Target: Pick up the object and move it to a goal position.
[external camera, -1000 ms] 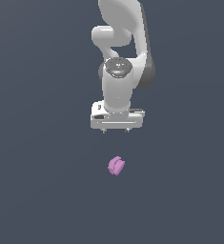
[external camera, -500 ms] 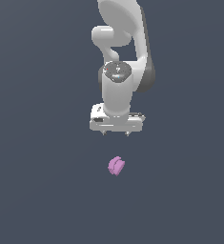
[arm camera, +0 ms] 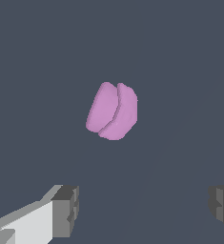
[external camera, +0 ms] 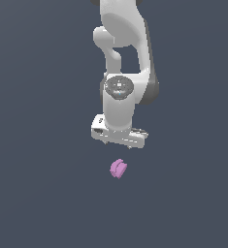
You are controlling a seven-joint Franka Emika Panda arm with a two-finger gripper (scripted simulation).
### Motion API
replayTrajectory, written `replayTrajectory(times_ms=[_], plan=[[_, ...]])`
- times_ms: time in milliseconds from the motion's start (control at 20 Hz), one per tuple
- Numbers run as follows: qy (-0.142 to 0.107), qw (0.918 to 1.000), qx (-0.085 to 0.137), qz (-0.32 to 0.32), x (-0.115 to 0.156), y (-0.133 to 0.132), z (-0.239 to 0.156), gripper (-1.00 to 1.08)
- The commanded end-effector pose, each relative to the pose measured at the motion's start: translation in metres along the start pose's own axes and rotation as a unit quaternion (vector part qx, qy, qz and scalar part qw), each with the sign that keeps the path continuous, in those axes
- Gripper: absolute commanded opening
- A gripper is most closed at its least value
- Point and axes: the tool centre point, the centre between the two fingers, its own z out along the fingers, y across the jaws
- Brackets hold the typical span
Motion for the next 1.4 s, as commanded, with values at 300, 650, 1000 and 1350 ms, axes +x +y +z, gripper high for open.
replayTrajectory(times_ms=[300,650,1000,1350], plan=[[0.003,0.994,-0.001,0.109,0.035,-0.008,0.025,1.0],[0.005,0.9863,-0.002,0.165,0.052,-0.013,0.04,1.0],[0.006,0.9825,-0.003,0.186,0.058,-0.015,0.046,1.0],[0.006,0.9828,-0.003,0.184,0.057,-0.015,0.056,1.0]])
